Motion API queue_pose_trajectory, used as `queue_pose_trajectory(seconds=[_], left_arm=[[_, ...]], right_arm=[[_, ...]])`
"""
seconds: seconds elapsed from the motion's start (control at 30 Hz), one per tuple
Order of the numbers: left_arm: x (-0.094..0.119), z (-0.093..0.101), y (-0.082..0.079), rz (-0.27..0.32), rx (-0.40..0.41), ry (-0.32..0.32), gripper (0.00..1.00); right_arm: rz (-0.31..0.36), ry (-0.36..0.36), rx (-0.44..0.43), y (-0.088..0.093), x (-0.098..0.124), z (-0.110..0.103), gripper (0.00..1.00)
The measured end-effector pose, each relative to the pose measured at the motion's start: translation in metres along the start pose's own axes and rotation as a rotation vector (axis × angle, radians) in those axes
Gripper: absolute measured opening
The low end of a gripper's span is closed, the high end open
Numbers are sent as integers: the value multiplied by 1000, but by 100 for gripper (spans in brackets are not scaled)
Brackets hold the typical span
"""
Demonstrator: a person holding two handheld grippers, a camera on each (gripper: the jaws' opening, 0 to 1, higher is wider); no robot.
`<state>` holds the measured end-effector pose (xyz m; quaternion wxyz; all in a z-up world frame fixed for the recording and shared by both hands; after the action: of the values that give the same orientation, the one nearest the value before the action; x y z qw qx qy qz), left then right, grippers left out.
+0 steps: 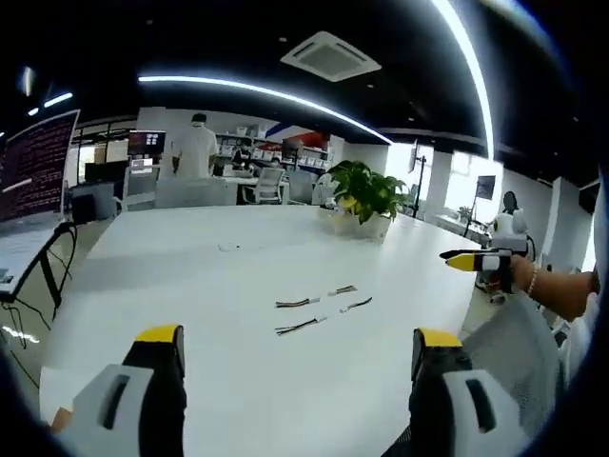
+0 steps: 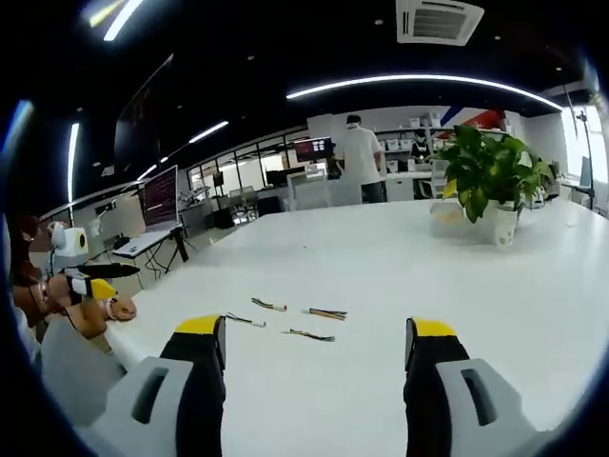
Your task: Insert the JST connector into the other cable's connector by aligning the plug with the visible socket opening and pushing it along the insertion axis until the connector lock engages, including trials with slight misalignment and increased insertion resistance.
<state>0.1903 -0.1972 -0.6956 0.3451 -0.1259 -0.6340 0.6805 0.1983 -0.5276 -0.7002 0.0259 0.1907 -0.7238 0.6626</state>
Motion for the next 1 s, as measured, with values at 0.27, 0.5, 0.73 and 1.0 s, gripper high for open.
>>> queue_pose_trajectory(seconds=[0.27,0.5,0.73,1.0], left_arm=[[-23,-12,-16,-8,-18,37,99],[-42,-18,-32,5,-52,78,99],[-58,-28,-37,6,-52,101,99],[-80,-42,-42,15,-37,119,99]], right_arm=[[-11,-24,16,-7,-18,6,74],[4,-28,34,-18,-35,13,72],[-8,-52,65,-21,-50,16,71],[-42,-83,108,-16,-70,17,70]])
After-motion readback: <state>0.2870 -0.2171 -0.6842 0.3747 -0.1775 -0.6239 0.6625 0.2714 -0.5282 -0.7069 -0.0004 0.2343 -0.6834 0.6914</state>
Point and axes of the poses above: the point that each gripper's makers call its tool centre point, and the gripper's own axes: x roughly backward along the fingers, z roughly to its right, y roughly out of its underside, the point moved 2 cm from there along x, roughly backward along the fingers, and after that the axes turned 9 degrees about y, right-handed, at the moved point
